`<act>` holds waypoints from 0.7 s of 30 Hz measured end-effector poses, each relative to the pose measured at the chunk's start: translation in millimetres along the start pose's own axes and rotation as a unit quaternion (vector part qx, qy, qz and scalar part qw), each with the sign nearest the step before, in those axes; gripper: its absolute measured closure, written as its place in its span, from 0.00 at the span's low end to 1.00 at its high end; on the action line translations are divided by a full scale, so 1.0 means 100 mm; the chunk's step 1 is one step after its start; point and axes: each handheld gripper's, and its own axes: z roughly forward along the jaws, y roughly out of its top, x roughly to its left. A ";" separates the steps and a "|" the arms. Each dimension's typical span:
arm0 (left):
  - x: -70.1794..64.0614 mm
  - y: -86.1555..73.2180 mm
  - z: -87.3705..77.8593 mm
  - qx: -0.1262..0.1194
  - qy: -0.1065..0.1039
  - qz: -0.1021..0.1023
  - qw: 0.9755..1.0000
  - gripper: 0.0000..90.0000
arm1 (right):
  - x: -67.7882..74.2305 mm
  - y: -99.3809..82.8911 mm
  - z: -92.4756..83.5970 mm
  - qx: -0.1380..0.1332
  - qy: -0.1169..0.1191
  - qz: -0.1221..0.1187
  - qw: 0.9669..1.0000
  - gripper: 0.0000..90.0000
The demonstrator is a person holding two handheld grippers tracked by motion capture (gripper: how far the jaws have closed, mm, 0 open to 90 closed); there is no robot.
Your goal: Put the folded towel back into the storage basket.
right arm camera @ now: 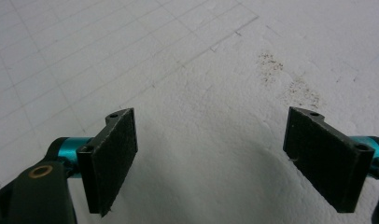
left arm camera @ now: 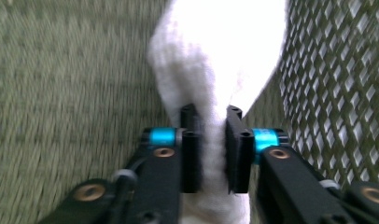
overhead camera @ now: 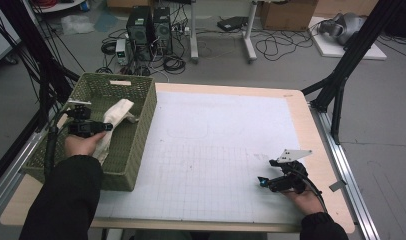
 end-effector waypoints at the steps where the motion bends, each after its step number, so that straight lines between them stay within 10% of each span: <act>1: 0.01 -0.01 0.03 0.017 0.001 -0.012 1.000 0.61 | 0.00 0.00 0.01 0.002 0.002 -0.001 1.000 0.19; 12: -0.01 0.00 -0.09 0.059 0.030 0.048 0.997 0.62 | 0.00 0.00 0.01 0.005 0.005 0.000 1.000 0.19; 21: 0.00 -0.08 -0.02 0.186 0.062 0.100 0.975 0.74 | 0.01 0.01 0.02 0.006 0.007 -0.006 1.000 0.19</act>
